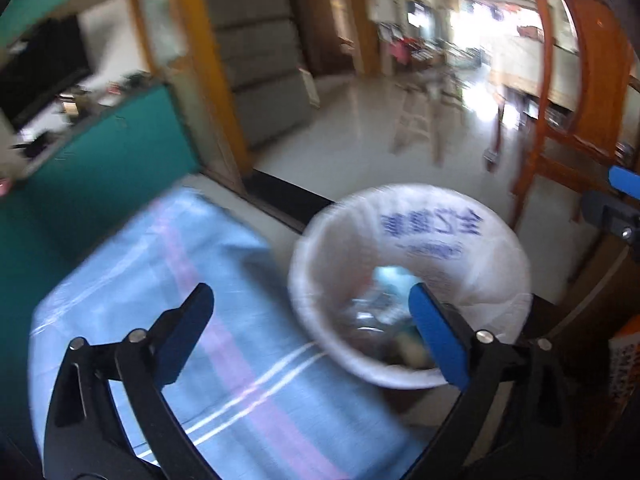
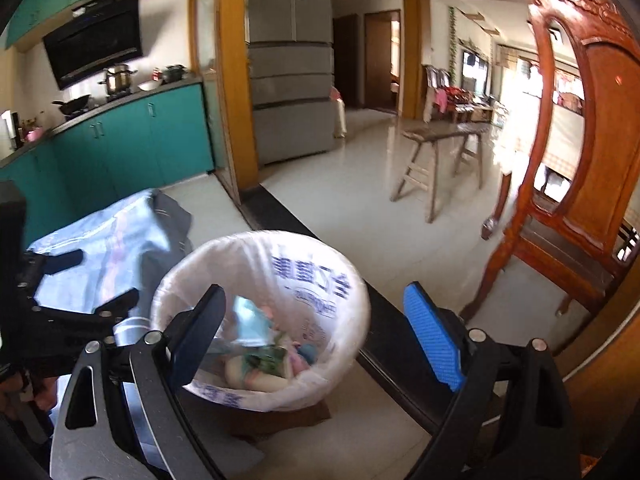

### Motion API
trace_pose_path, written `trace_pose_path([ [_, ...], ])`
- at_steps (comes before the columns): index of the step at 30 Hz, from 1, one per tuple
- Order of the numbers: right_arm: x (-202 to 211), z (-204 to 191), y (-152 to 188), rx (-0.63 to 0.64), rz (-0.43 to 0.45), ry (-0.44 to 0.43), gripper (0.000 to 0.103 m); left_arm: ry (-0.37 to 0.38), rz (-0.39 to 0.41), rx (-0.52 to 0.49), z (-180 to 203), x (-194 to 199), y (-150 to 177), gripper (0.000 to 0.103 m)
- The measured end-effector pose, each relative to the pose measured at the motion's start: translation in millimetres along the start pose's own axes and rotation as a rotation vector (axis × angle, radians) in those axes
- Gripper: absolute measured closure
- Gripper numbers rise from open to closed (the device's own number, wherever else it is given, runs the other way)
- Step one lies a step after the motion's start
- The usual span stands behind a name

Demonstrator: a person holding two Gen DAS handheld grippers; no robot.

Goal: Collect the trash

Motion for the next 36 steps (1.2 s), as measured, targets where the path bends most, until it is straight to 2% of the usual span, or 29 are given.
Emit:
trace_pose_path([
  [3,13,-27,-8,0.021,0.040,-0.045,0.008,-0.096,0.060,0.049,-39,45,-2,0.003],
  [7,38,-55,-21,0.052,0.100,-0.080,0.004,-0.223,0.106,0.133,-93,103,-1,0.003],
  [10,57,-70,-24,0.058,0.126,-0.108,0.004,-0.266,0.116,0.208,-120,138,6,0.003],
  [16,94,-92,-26,0.086,0.156,-0.137,0.004,-0.289,0.105,0.275,-143,180,20,0.003],
  [23,128,-108,-41,0.106,0.219,-0.164,0.003,-0.340,0.157,0.280,-156,224,20,0.003],
  [36,137,-123,-34,0.130,0.215,-0.188,0.003,-0.351,0.160,0.308,-164,242,25,0.003],
])
Point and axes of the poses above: each gripper's, at about its wrist camera, not at the fingertips, and x roughly against the way its jaws point, z to its right, y to its underside, the point moved 7 cm from there along -x, roughly the way its jaws point, and after that the axes turned 12 degrees about z, right-handed, at the moved point
